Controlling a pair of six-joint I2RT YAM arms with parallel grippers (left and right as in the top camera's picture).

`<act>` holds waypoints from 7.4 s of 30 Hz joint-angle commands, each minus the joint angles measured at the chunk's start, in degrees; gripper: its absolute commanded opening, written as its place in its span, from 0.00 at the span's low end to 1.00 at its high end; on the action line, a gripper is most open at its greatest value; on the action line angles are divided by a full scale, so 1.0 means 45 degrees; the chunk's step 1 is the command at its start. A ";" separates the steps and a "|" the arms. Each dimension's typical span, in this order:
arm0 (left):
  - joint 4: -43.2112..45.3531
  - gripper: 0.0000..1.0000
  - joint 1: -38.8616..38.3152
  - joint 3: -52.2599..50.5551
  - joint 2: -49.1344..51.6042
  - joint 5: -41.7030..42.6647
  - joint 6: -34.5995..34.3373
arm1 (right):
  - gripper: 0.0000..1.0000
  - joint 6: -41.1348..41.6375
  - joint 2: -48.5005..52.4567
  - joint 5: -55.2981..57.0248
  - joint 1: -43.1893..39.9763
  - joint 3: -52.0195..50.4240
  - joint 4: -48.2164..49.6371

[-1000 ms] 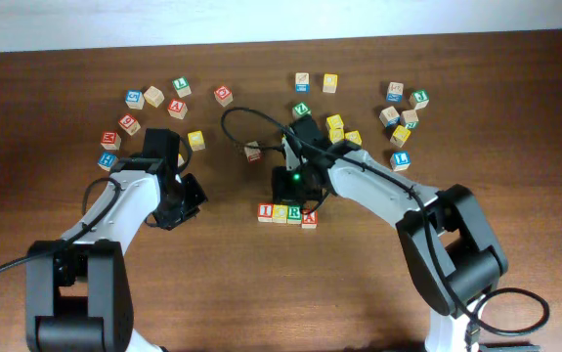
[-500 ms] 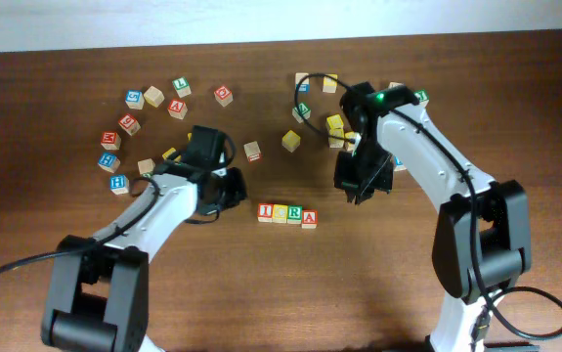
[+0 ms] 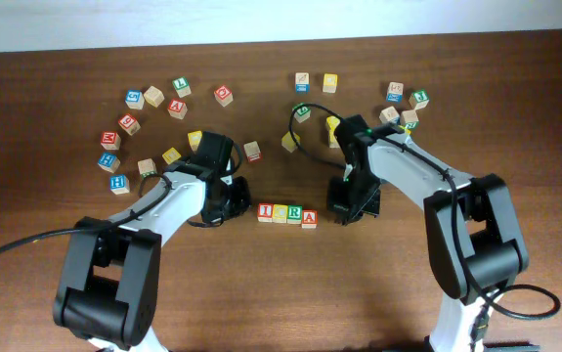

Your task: Spell out ICRA

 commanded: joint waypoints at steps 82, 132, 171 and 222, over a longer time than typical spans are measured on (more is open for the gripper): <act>-0.5610 0.99 0.5863 0.2565 -0.2482 -0.2696 -0.0918 | 0.04 0.0447 -0.1559 0.1311 0.3415 -0.1705 0.2463; -0.5663 0.99 0.5858 0.2565 -0.2482 -0.2686 -0.0918 | 0.04 0.0942 -0.1559 0.1083 0.3415 -0.1705 0.3546; -0.3016 0.06 0.0389 0.0918 -0.0330 -0.1443 -0.0287 | 0.04 -0.0238 -0.0967 0.1302 0.1331 0.0087 0.1137; -0.2710 0.09 -0.0661 0.1268 0.0792 -0.2021 -0.0068 | 0.04 0.0044 -0.0996 0.1991 0.1982 0.0578 0.0287</act>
